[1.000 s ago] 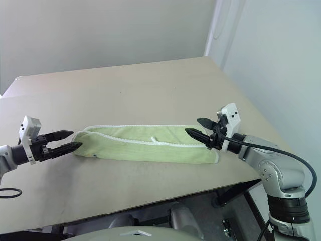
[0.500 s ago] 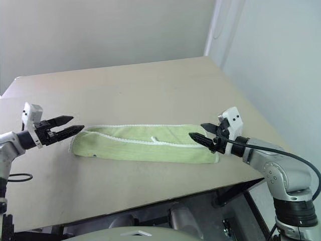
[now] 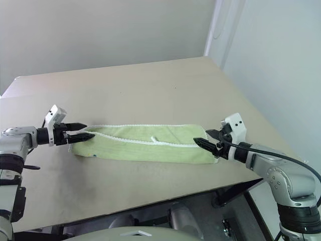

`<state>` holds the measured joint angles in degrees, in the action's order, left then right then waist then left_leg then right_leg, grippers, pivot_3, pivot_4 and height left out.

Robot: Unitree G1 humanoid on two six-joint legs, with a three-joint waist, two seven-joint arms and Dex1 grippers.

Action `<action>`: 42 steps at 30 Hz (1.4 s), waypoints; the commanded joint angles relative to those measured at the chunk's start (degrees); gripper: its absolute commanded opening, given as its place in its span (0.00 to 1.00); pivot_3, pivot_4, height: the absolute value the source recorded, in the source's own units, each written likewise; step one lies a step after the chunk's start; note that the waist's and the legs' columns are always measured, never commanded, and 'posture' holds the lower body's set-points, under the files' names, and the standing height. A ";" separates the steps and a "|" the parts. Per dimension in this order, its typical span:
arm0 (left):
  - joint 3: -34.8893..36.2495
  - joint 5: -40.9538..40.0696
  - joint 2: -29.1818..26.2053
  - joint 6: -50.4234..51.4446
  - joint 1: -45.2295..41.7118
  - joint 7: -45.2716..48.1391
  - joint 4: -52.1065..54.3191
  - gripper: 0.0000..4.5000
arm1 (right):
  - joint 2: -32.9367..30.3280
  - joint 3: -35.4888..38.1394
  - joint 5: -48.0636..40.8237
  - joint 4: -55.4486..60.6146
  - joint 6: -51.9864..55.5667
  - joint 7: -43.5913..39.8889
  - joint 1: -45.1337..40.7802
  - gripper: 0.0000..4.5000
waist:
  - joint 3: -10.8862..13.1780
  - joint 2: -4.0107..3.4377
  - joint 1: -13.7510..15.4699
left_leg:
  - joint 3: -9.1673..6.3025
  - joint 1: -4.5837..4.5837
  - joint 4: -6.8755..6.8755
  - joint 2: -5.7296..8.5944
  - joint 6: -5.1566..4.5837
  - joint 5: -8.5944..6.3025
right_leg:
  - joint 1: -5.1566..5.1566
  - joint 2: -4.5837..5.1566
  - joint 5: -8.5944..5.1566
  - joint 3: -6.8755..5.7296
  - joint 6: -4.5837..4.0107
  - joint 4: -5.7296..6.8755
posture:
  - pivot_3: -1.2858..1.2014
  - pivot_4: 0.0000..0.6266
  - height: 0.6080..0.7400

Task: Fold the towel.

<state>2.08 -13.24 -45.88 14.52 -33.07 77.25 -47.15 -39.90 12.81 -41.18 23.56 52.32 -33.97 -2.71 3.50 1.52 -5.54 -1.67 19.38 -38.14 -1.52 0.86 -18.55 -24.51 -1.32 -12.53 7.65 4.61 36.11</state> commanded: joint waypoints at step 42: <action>2.25 0.59 -2.50 -0.10 2.11 2.61 4.23 0.01 | -2.93 0.27 -1.56 -3.82 9.01 0.50 -1.28 0.79 | -0.01 0.02 0.01 | -0.01 -0.01 -0.01 -0.01 0.00 0.00 | 0.01 0.00 0.00 0.00 0.00 0.01 | 0.52 0.00 1.00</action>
<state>3.08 -11.92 -47.05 14.37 -30.87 79.79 -44.70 -42.69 13.09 -43.05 19.70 62.06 -33.09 -2.81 3.48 1.54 -5.53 -1.68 19.38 -38.15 -1.53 0.86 -18.55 -24.50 -1.32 -12.53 7.65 4.61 36.11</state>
